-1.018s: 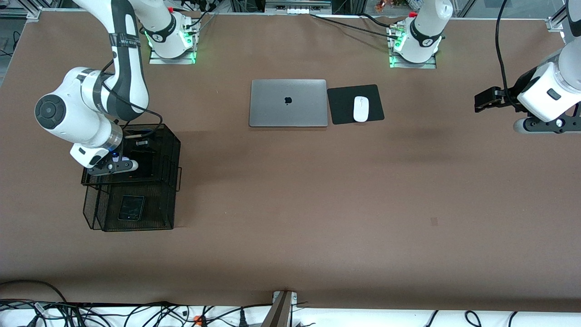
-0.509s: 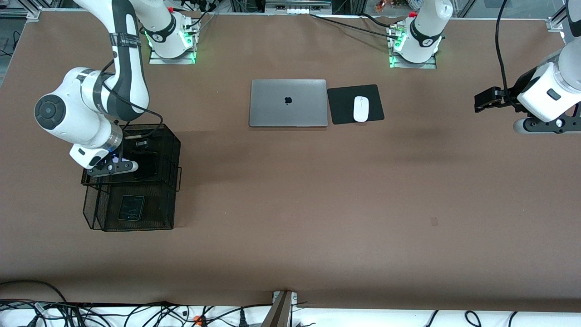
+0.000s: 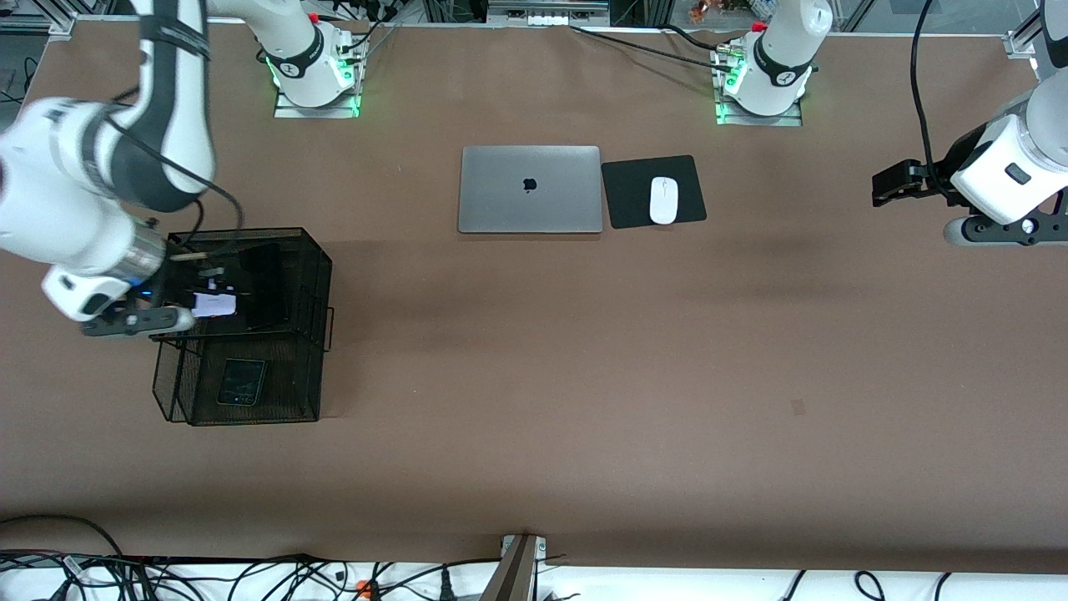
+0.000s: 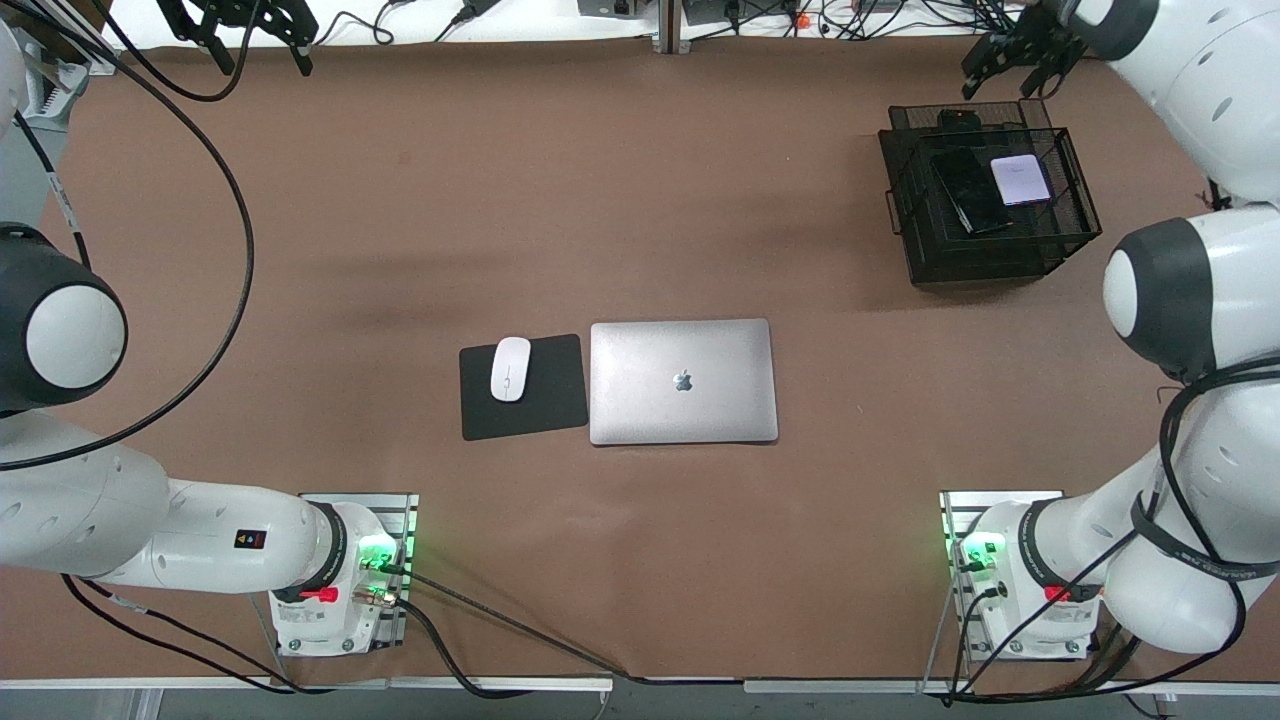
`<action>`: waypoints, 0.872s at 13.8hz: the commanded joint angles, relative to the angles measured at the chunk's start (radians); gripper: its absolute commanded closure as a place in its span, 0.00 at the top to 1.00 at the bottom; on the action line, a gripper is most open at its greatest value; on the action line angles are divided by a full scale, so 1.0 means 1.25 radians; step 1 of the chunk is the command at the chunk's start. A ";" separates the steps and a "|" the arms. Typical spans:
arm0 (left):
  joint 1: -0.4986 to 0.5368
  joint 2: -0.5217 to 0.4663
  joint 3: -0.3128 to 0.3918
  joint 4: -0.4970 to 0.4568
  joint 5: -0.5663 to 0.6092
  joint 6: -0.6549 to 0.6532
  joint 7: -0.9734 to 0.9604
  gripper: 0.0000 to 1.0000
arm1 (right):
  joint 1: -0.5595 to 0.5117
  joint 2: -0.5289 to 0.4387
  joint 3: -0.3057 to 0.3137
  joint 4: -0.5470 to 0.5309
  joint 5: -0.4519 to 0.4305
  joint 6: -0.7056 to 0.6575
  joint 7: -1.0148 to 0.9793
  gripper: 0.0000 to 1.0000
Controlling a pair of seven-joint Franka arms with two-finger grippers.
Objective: Place phones with both arms
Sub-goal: 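Lower the black phone into the organizer front pocket and open the right gripper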
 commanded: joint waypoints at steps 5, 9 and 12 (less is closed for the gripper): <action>0.007 -0.010 -0.001 -0.012 -0.018 0.009 0.010 1.00 | -0.260 0.086 0.128 0.297 0.041 -0.261 0.027 0.99; 0.007 -0.010 -0.003 -0.011 -0.018 0.009 0.011 1.00 | -0.450 0.080 0.356 0.414 -0.040 -0.354 0.058 0.99; 0.007 -0.010 -0.003 -0.010 -0.018 0.009 0.009 1.00 | -0.558 0.075 0.506 0.426 -0.088 -0.338 0.114 0.99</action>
